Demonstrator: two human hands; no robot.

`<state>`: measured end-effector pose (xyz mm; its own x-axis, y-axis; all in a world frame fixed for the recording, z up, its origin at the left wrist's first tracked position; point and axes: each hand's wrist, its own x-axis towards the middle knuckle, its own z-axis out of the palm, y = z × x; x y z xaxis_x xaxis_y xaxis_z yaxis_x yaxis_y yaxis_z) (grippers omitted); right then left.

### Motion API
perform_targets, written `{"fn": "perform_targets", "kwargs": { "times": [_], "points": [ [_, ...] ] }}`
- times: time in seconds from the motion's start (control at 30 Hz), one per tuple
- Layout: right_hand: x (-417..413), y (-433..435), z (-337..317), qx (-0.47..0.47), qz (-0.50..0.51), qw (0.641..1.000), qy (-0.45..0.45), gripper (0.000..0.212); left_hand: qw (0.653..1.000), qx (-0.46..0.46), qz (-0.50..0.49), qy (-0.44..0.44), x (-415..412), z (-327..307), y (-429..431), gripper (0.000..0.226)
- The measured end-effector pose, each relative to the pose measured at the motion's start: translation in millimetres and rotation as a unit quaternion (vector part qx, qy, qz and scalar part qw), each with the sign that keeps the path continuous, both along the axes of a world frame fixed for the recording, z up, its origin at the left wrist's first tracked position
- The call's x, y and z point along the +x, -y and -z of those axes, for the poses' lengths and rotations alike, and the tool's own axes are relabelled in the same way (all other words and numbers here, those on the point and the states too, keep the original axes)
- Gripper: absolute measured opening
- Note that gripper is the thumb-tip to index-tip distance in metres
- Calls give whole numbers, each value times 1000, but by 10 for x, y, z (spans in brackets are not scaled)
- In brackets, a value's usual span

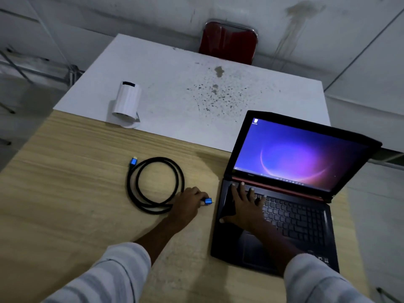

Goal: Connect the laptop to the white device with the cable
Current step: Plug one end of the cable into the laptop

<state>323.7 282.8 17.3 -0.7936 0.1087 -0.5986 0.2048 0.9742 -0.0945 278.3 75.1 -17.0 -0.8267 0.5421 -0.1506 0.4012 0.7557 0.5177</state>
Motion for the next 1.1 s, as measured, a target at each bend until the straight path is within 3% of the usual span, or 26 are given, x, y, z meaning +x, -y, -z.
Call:
{"fn": "perform_targets", "kwargs": {
  "times": [0.17,0.63,1.1],
  "points": [
    [33,-22,38,4,-1,1000,-5,126,999,-25,8,-43,2,46,-74,36],
    [31,-45,65,12,-12,1000,-2,123,997,-15,-8,-71,-60,139,-150,25],
    [45,-52,95,3,-7,1000,-11,124,1000,3,-13,-18,-77,137,-173,29]
  ]
}}
